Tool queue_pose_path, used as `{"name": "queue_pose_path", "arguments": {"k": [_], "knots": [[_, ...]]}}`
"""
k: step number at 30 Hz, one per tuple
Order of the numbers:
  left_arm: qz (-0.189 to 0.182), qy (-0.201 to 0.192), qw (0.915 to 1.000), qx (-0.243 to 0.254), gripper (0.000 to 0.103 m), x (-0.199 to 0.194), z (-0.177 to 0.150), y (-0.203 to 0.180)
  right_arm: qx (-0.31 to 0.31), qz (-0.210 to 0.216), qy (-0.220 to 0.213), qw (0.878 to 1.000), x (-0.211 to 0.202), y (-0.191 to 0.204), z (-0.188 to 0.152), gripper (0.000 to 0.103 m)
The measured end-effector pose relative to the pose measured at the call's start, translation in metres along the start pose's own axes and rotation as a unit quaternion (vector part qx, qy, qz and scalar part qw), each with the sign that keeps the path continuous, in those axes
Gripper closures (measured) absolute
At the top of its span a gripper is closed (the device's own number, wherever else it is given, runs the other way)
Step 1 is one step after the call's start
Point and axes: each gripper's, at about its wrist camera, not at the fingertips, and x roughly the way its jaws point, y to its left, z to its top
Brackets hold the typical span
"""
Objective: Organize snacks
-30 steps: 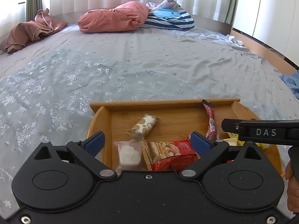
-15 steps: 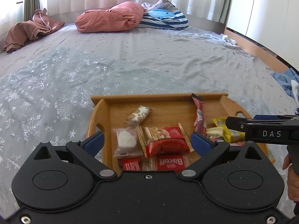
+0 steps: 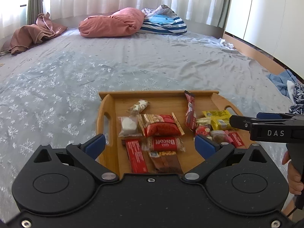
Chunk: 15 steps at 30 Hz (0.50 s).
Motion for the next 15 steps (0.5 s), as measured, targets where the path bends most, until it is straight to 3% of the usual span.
{"name": "queue_pose_path", "arguments": {"k": [15], "knots": [[-0.003, 0.001, 1.0, -0.009, 0.002, -0.059, -0.053, -0.004, -0.025, -0.001, -0.028, 0.999, -0.048, 0.009, -0.055, 0.0]]}}
